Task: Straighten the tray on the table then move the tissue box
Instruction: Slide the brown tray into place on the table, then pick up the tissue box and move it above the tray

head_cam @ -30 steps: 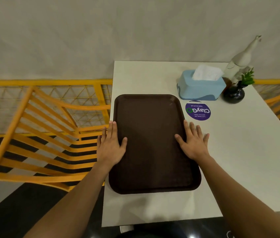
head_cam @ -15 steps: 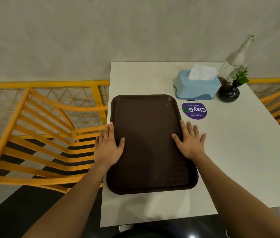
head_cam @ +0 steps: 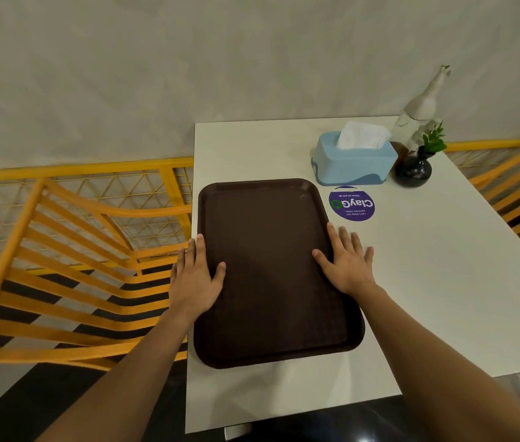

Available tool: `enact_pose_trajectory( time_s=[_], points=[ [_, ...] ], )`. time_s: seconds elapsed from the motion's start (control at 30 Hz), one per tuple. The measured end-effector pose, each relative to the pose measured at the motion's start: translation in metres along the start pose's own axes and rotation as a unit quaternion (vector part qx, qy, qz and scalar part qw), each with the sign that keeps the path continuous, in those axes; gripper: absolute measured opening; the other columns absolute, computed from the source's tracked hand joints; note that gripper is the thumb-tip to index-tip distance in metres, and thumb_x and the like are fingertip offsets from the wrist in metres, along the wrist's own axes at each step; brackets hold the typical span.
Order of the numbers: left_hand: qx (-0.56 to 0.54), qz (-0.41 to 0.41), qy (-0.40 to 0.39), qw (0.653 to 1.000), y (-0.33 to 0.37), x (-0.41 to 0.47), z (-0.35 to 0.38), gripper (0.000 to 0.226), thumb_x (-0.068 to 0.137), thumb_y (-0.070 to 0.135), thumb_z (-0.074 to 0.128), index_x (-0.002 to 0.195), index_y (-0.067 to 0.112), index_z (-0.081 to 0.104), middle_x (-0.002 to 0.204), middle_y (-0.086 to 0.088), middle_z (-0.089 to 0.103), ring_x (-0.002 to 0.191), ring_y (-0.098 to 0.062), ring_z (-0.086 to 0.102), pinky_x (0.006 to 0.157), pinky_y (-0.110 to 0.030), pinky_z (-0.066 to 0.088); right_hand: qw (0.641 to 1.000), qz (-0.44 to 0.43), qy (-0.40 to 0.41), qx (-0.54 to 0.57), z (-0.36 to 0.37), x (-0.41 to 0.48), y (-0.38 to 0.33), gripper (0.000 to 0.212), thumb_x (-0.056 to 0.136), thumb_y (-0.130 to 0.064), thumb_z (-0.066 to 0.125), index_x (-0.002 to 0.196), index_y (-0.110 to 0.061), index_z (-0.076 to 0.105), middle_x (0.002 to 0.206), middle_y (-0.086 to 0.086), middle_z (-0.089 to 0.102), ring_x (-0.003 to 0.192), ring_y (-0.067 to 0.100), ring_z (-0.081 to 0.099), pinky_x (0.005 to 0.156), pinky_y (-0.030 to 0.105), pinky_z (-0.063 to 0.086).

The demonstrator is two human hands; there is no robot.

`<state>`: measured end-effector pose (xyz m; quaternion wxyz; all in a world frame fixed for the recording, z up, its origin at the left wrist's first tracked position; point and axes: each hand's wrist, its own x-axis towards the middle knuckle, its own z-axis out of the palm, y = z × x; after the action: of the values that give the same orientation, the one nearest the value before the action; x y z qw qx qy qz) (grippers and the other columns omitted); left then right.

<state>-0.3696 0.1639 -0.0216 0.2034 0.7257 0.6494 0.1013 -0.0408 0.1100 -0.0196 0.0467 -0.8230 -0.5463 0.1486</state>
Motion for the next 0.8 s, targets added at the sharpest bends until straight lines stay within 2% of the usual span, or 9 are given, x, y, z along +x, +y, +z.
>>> enact_pose_trajectory(
  time_s=[0.17, 0.3, 0.4, 0.5, 0.6, 0.8],
  points=[
    [-0.043, 0.0, -0.017, 0.999, -0.003, 0.002, -0.007, 0.088, 0.098, 0.063, 0.042, 0.162, 0.025, -0.004, 0.17, -0.009, 0.005, 0.156, -0.033, 0.002, 0.125, -0.052, 0.012, 1.0, -0.005, -0.002, 0.03, -0.005, 0.0, 0.001, 0.08, 0.091, -0.077, 0.025, 0.157, -0.043, -0.006, 0.169, 0.002, 0.0, 0.153, 0.031, -0.004, 0.117, 0.062, -0.003],
    [-0.059, 0.025, 0.027, 0.998, 0.018, 0.004, -0.019, 0.083, 0.098, 0.061, 0.043, 0.163, 0.024, 0.007, 0.168, -0.012, 0.011, 0.155, -0.033, 0.007, 0.123, -0.053, 0.018, 0.994, 0.001, 0.023, 0.105, -0.02, 0.002, 0.006, 0.081, 0.091, -0.076, 0.03, 0.158, -0.038, 0.005, 0.168, 0.001, 0.007, 0.153, 0.031, 0.004, 0.117, 0.06, 0.005],
    [-0.062, 0.073, 0.057, 0.994, 0.057, 0.017, -0.027, 0.08, 0.098, 0.054, 0.052, 0.162, 0.025, 0.014, 0.169, -0.008, 0.011, 0.155, -0.029, 0.008, 0.123, -0.05, 0.019, 0.98, 0.009, 0.092, 0.174, -0.038, 0.01, 0.021, 0.076, 0.096, -0.065, 0.042, 0.158, -0.027, 0.019, 0.164, 0.004, 0.023, 0.15, 0.029, 0.018, 0.119, 0.053, 0.022],
    [-0.083, 0.106, 0.059, 0.989, 0.107, 0.036, -0.029, 0.083, 0.095, 0.048, 0.06, 0.162, 0.027, 0.015, 0.169, -0.003, 0.012, 0.155, -0.026, 0.01, 0.122, -0.048, 0.02, 0.963, 0.024, 0.145, 0.227, -0.062, 0.026, 0.045, 0.073, 0.095, -0.051, 0.06, 0.155, -0.021, 0.029, 0.158, 0.005, 0.035, 0.145, 0.027, 0.027, 0.111, 0.045, 0.034],
    [-0.124, 0.119, 0.066, 0.983, 0.163, 0.061, -0.022, 0.084, 0.093, 0.045, 0.065, 0.161, 0.027, 0.018, 0.167, -0.002, 0.017, 0.153, -0.024, 0.018, 0.121, -0.046, 0.026, 0.955, 0.04, 0.157, 0.248, -0.09, 0.051, 0.074, 0.075, 0.094, -0.046, 0.065, 0.155, -0.018, 0.03, 0.159, 0.007, 0.034, 0.144, 0.029, 0.029, 0.111, 0.045, 0.034],
    [-0.213, 0.086, 0.056, 0.972, 0.267, 0.113, 0.009, 0.091, 0.088, 0.042, 0.073, 0.159, 0.017, 0.023, 0.163, -0.005, 0.028, 0.147, -0.022, 0.031, 0.107, -0.026, 0.025, 0.944, 0.001, 0.168, 0.283, -0.137, 0.116, 0.11, 0.074, 0.094, -0.038, 0.066, 0.155, -0.017, 0.029, 0.159, 0.008, 0.033, 0.143, 0.027, 0.034, 0.109, 0.034, 0.03]
  ],
)
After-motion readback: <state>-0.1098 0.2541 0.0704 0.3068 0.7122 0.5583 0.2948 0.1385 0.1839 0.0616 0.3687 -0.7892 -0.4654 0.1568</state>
